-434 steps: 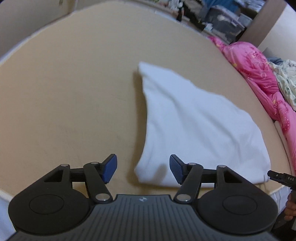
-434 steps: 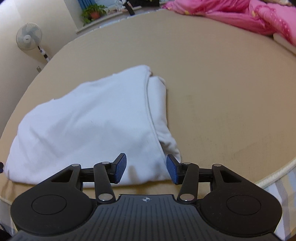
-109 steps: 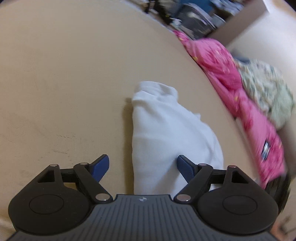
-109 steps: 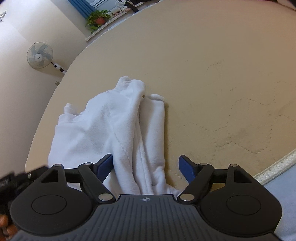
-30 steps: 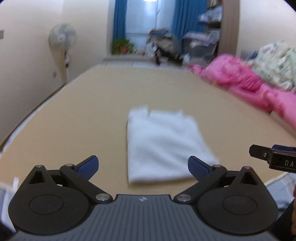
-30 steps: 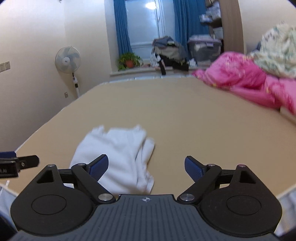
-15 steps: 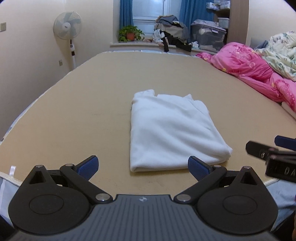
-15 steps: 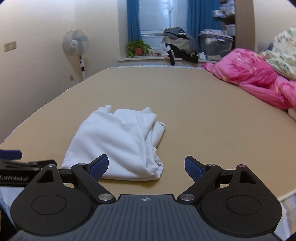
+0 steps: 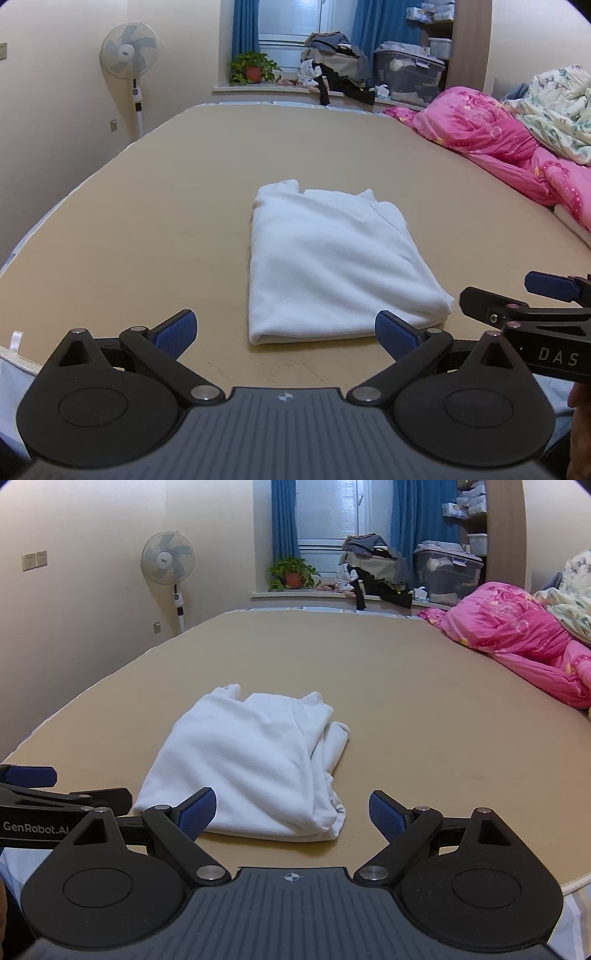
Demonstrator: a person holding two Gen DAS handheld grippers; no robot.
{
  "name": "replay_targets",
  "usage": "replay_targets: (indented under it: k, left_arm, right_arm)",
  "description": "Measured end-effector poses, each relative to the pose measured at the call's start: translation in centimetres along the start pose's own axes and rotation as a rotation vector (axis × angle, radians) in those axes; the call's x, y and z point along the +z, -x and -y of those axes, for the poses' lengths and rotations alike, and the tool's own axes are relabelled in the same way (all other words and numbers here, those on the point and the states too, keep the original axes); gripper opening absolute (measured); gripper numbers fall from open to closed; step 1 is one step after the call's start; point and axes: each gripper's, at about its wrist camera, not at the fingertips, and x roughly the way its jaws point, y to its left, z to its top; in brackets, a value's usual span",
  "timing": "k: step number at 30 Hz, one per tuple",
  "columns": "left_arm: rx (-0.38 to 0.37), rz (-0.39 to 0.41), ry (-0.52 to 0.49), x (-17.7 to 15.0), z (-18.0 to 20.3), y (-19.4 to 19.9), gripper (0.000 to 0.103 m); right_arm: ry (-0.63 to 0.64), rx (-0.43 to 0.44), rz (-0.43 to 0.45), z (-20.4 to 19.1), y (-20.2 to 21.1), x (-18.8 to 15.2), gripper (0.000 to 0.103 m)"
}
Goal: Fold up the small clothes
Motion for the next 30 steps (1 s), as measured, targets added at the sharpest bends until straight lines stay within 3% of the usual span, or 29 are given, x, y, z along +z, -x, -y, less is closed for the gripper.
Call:
replay_targets:
  k: [30]
  left_arm:
    - [-0.009,-0.01,-0.01,-0.2,0.34,-0.42,0.103]
  right_arm:
    - [-0.011,-0.001,-0.004,0.29,0.38,0.18,0.091]
